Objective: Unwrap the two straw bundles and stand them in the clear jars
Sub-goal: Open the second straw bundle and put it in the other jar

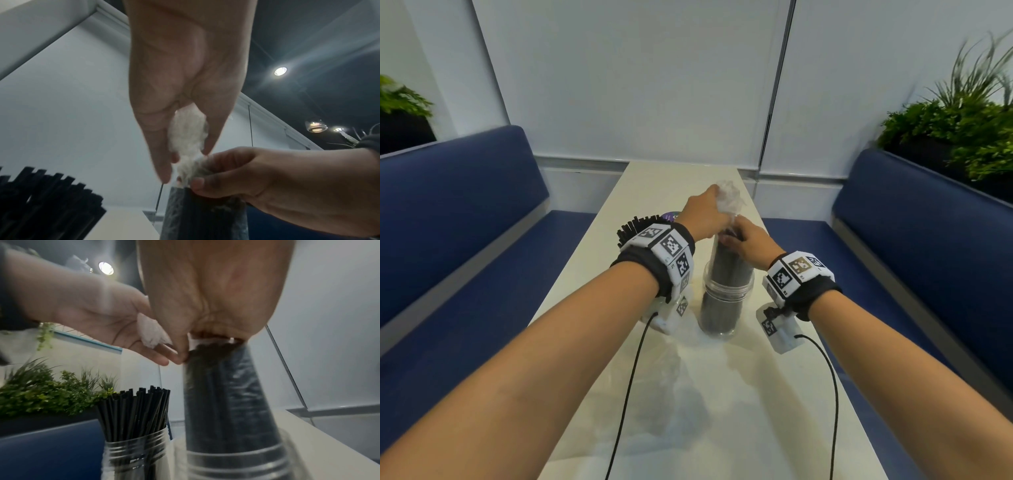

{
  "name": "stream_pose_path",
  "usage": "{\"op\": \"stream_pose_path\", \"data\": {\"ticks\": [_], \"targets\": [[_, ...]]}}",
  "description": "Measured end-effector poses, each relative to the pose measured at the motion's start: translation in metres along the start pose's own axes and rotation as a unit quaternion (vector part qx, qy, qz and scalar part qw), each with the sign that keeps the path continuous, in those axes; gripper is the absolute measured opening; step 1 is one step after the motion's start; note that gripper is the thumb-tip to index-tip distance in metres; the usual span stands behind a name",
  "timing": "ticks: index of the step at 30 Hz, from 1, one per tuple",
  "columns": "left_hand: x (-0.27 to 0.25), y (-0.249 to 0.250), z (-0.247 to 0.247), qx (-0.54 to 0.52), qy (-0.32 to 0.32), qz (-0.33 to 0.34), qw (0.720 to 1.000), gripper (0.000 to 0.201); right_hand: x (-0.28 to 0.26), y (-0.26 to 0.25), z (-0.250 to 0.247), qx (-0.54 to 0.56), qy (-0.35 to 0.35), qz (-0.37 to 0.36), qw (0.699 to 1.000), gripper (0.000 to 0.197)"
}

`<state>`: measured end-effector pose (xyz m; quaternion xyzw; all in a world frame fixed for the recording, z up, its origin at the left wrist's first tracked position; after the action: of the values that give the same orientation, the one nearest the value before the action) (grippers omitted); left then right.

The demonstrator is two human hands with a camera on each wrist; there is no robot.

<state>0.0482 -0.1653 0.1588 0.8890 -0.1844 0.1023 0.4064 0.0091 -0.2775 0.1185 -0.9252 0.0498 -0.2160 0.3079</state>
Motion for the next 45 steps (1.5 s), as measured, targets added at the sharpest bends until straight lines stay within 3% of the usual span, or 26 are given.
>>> {"op": "stream_pose_path", "data": {"ticks": [2, 5, 8, 11, 12, 13, 16, 19, 21, 23, 24, 26, 31, 35, 39, 41, 43, 45], "targets": [[0.001, 0.003, 0.0, 0.048, -0.022, 0.025, 0.998, 0.052, 0.001, -0.003, 0.0, 0.002, 0.032, 0.001, 0.999, 0.027], [0.001, 0.006, 0.0, 0.102, -0.025, 0.063, 0.992, 0.033, -0.001, -0.004, -0.003, 0.027, 0.072, -0.007, 0.997, 0.03], [0.001, 0.003, -0.001, 0.09, 0.006, 0.067, 0.994, 0.028, -0.003, -0.004, -0.002, 0.035, 0.091, -0.03, 0.995, 0.031], [0.003, 0.0, 0.0, 0.046, 0.033, 0.039, 0.998, 0.033, 0.002, 0.01, 0.007, -0.009, 0.042, 0.036, 0.998, 0.088], [0.003, 0.001, 0.001, 0.033, 0.031, 0.037, 0.998, 0.034, 0.006, 0.019, 0.01, 0.013, 0.03, 0.059, 0.998, 0.096], [0.003, 0.004, 0.001, 0.021, 0.028, 0.04, 0.999, 0.036, 0.006, 0.018, 0.008, 0.04, 0.02, 0.066, 0.997, 0.09], [0.001, 0.013, 0.0, -0.015, 0.04, 0.048, 0.998, 0.032, -0.004, 0.001, -0.002, 0.116, 0.008, 0.04, 0.992, 0.038], [0.0, 0.012, 0.001, -0.04, 0.056, 0.024, 0.997, 0.035, -0.008, 0.003, -0.002, 0.132, 0.033, 0.026, 0.99, 0.019], [0.001, 0.006, 0.001, -0.037, 0.027, 0.025, 0.999, 0.046, -0.008, 0.009, 0.001, 0.104, 0.053, 0.026, 0.993, 0.018], [0.004, 0.001, 0.003, 0.043, -0.035, 0.056, 0.997, 0.05, -0.006, 0.01, 0.002, 0.074, 0.061, 0.022, 0.995, 0.023], [0.007, 0.0, 0.004, 0.093, -0.047, 0.08, 0.991, 0.044, -0.004, 0.009, 0.002, 0.072, 0.073, 0.015, 0.995, 0.024], [0.013, 0.003, 0.002, 0.132, -0.012, 0.108, 0.985, 0.03, 0.001, 0.004, 0.003, 0.073, 0.095, 0.01, 0.993, 0.023], [0.017, 0.014, -0.01, 0.042, 0.06, 0.074, 0.995, 0.025, 0.003, -0.005, 0.008, 0.062, 0.062, 0.019, 0.996, 0.041], [0.015, 0.006, -0.007, -0.027, 0.077, 0.039, 0.996, 0.026, 0.006, 0.002, 0.002, 0.017, 0.034, 0.042, 0.998, 0.04], [0.017, 0.008, -0.005, -0.076, 0.084, 0.026, 0.993, 0.032, 0.009, -0.001, -0.002, 0.033, 0.075, 0.03, 0.996, 0.041], [0.019, 0.011, -0.008, -0.07, 0.041, 0.047, 0.996, 0.041, 0.01, -0.002, -0.002, -0.004, 0.101, 0.024, 0.995, 0.034], [0.021, 0.01, -0.007, 0.003, -0.045, 0.086, 0.995, 0.049, 0.009, 0.0, -0.001, -0.04, 0.12, 0.021, 0.992, 0.025], [0.022, 0.004, -0.005, 0.088, -0.049, 0.107, 0.989, 0.042, 0.007, 0.0, -0.001, -0.02, 0.125, 0.007, 0.992, 0.023]]}}
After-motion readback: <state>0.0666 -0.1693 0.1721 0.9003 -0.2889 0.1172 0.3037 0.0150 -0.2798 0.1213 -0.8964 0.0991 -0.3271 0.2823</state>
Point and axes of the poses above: each hand's wrist, its own x-axis towards the middle knuckle, its own z-axis out of the palm, y = z × x, the point moved 1 cm from there along x, towards the middle knuckle, and after that the axes turned 15 degrees about y, right-handed, at the moved point
